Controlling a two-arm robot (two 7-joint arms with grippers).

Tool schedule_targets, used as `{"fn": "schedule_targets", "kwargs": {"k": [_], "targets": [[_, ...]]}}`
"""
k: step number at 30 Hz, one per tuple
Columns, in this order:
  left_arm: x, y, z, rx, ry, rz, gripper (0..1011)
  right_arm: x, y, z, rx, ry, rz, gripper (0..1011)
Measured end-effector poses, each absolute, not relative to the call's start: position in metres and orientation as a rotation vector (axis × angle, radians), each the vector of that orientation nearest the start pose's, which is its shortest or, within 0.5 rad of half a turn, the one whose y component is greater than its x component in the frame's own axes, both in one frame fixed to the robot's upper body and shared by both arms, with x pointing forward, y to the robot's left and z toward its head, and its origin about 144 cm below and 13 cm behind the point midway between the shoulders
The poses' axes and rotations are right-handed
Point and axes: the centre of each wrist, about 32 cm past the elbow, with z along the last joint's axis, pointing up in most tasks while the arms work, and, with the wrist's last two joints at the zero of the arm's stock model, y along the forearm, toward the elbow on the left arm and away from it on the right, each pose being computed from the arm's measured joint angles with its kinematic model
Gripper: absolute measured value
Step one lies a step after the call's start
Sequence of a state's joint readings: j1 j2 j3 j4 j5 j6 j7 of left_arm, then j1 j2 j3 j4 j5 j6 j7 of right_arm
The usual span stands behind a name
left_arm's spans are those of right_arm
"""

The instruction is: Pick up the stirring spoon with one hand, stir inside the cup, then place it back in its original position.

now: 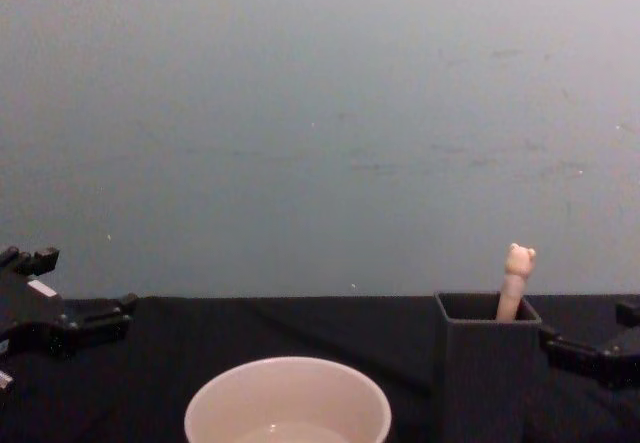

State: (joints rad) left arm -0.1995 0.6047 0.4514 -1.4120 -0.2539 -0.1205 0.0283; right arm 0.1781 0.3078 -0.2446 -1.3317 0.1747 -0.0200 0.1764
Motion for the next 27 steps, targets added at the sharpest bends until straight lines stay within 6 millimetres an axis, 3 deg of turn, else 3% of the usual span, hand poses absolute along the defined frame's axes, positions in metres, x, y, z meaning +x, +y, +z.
{"fn": "schedule_targets", "kwargs": {"k": [27], "targets": [[0.4886, 0.3097, 1.1398, 0.304, -0.285, 1.248, 1001, 0.5011, -0.2677, 1.1234, -0.200, -0.042, -1.222, 1000]]}}
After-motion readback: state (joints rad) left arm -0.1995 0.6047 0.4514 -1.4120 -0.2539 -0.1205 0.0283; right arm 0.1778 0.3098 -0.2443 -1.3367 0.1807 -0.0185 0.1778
